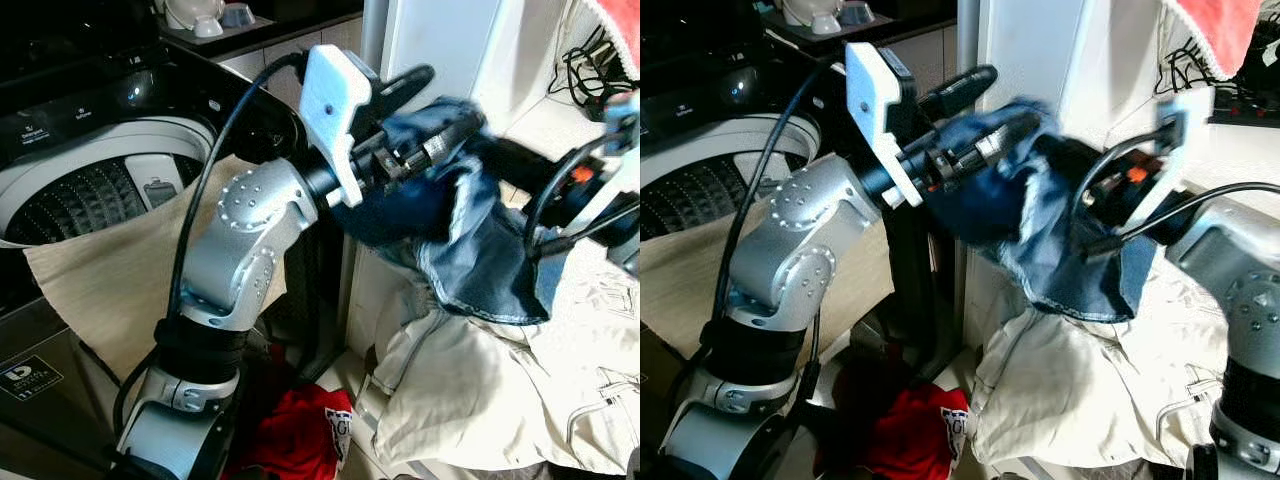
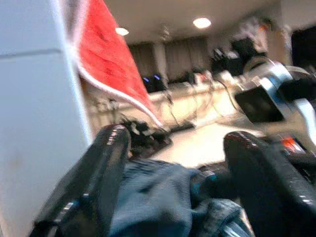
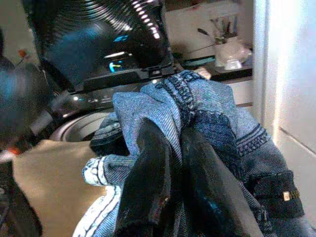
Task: Clothes washing
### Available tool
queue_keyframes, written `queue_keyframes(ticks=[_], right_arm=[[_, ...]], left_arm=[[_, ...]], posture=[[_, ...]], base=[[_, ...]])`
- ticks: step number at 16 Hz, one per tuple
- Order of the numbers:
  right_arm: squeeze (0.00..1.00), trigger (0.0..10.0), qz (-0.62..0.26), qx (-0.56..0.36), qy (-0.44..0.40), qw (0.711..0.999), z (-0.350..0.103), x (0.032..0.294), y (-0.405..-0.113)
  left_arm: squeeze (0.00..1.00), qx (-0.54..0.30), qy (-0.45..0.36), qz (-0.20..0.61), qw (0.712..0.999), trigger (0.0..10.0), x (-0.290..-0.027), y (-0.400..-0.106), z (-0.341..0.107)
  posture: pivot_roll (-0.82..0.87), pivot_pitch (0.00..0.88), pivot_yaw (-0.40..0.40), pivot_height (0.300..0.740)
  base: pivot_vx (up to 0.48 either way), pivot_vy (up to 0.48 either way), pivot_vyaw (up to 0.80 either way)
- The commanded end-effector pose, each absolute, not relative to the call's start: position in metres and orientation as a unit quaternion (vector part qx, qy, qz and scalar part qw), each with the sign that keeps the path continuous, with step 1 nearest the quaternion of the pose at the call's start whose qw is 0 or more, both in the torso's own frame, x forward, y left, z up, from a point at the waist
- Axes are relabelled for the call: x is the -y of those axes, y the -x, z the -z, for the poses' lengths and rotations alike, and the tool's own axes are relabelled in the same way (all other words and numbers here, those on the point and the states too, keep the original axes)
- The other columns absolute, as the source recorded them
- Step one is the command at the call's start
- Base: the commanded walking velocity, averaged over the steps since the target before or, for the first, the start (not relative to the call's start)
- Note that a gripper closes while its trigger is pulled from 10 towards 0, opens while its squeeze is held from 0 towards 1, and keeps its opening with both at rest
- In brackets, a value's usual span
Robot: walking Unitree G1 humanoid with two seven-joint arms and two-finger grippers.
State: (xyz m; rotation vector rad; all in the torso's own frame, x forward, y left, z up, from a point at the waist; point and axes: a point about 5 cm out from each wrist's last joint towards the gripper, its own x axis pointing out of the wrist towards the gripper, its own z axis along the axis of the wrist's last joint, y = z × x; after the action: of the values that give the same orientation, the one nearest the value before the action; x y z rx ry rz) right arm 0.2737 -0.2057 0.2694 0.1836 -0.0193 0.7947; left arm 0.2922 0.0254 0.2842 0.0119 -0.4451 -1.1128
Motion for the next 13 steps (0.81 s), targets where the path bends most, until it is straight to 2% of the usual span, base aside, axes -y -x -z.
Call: queue_keyframes(ticks=[1,2,3,4,10,13], right_arm=[[0.0,0.0,-0.41,0.022,-0.082,0.908,-0.276,0.199,-0.268],[0.0,0.0,-0.419,0.023,-0.078,0.904,-0.277,0.197,-0.266],[0.0,0.0,-0.422,0.023,-0.077,0.903,-0.277,0.197,-0.266],[0.0,0.0,-0.43,0.024,-0.075,0.899,-0.278,0.196,-0.264],[0.0,0.0,-0.449,0.035,-0.078,0.889,-0.282,0.194,-0.256],[0.0,0.0,-0.455,0.035,-0.08,0.886,-0.282,0.194,-0.255]], left_arm=[[1.0,0.193,-0.027,0.538,0.82,10.0,-0.02,-0.292,-0.277],[1.0,0.191,-0.075,0.51,0.835,10.0,-0.02,-0.298,-0.269],[1.0,0.192,-0.082,0.503,0.839,10.0,-0.02,-0.3,-0.268],[0.0,0.193,-0.091,0.493,0.843,10.0,-0.02,-0.303,-0.266],[0.0,0.177,-0.138,0.467,0.855,10.0,-0.032,-0.315,-0.255],[0.0,0.156,-0.111,0.497,0.846,10.0,-0.036,-0.314,-0.249]], posture=[[-0.16,0.0,0.015,0.74],[-0.16,0.0,0.015,0.74],[-0.16,0.0,0.015,0.74],[-0.16,0.0,0.015,0.74],[-0.16,0.0,0.023,0.74],[-0.16,0.0,0.02,0.74]], base=[[0.0,0.0,0.0],[0.0,0.0,0.0],[0.0,0.0,0.0],[0.0,0.0,0.0],[0.0,0.0,0.0],[0.0,0.0,0.0]])
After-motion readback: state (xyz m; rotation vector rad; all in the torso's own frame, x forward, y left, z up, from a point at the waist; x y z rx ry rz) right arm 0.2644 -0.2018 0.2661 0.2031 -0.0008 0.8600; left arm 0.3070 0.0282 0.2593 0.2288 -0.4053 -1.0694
